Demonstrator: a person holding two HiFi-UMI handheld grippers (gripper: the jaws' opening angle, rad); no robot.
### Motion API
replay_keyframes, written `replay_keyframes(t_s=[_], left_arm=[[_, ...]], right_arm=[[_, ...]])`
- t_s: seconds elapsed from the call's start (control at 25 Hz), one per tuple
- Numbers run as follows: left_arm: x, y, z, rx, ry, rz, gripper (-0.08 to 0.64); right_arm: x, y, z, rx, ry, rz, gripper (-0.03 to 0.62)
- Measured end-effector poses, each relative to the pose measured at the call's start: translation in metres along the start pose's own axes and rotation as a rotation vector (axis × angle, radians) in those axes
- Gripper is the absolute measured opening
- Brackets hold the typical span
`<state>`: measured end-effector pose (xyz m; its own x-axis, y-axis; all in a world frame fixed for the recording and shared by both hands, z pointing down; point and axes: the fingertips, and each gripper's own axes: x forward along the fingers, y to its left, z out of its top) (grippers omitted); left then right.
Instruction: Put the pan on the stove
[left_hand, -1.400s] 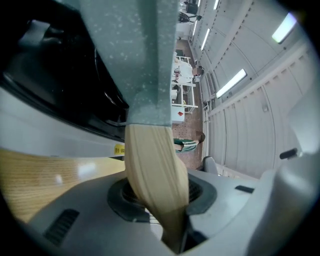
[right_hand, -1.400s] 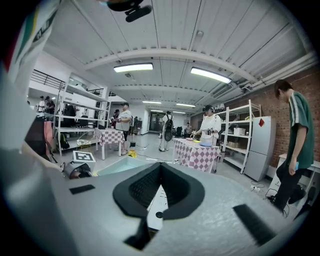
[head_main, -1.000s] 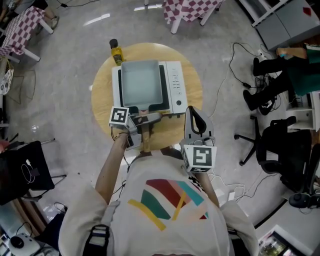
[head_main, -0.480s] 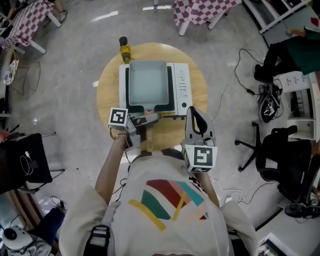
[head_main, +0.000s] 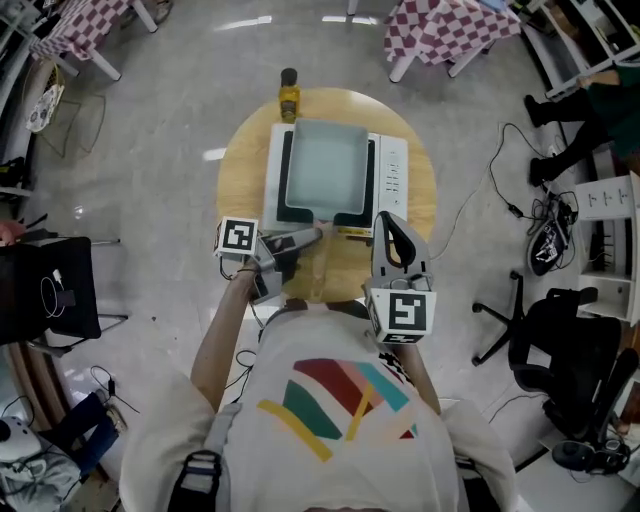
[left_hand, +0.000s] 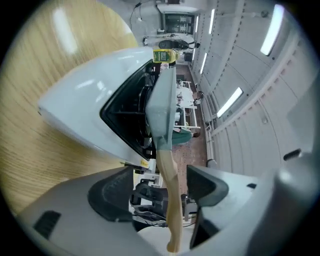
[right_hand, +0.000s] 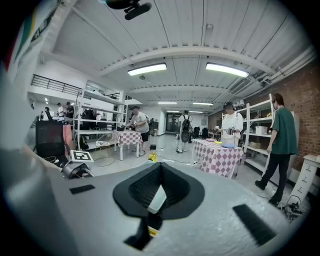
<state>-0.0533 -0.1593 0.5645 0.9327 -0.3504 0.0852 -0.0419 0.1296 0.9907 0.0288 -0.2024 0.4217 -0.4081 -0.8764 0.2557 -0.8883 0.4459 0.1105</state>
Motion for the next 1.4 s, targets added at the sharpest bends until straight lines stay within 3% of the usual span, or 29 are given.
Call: replay_keyframes(t_s=[0.12,0.4,0.84,1.0,1.08,1.16,1.24,1.4], left_arm=[[-0.017,0.006,0.004,0.091,-0.026,0.087,0.307],[-0.061,0.000,0.036,0.348,-0.109,0.370,0.307],[-0.102,-0.077,0.094,0.734,-0.367,0.761,0.305],[-0.093,-0.112,0.093,0.844,-0.430,0.760,0.282],[-0.091,-0.126,0.090,0.917,-0.468,0.795,0.221],[-0.090,-0.139,0.086,1.001,-0.516,0.855,0.100],[-0.087,-0.154,0.081,1.090,-0.569,0.893,0.042],[-0.076,-0.175,0.067,1.228,-0.658,0.895,0.012]], right_arm=[[0.007,0.009,0.002,-0.003,-0.001,0.027,-0.002],[0.020,0.028,0.009,-0.009,-0.018,0.081,-0.002],[0.024,0.030,0.024,-0.019,-0.047,0.085,-0.002],[0.024,0.028,0.027,-0.019,-0.055,0.081,-0.002],[0.023,0.027,0.027,-0.018,-0.057,0.080,-0.002],[0.020,0.026,0.027,-0.017,-0.059,0.077,-0.002],[0.018,0.024,0.027,-0.015,-0.058,0.075,-0.002],[0.013,0.023,0.024,-0.006,-0.069,0.080,-0.002]])
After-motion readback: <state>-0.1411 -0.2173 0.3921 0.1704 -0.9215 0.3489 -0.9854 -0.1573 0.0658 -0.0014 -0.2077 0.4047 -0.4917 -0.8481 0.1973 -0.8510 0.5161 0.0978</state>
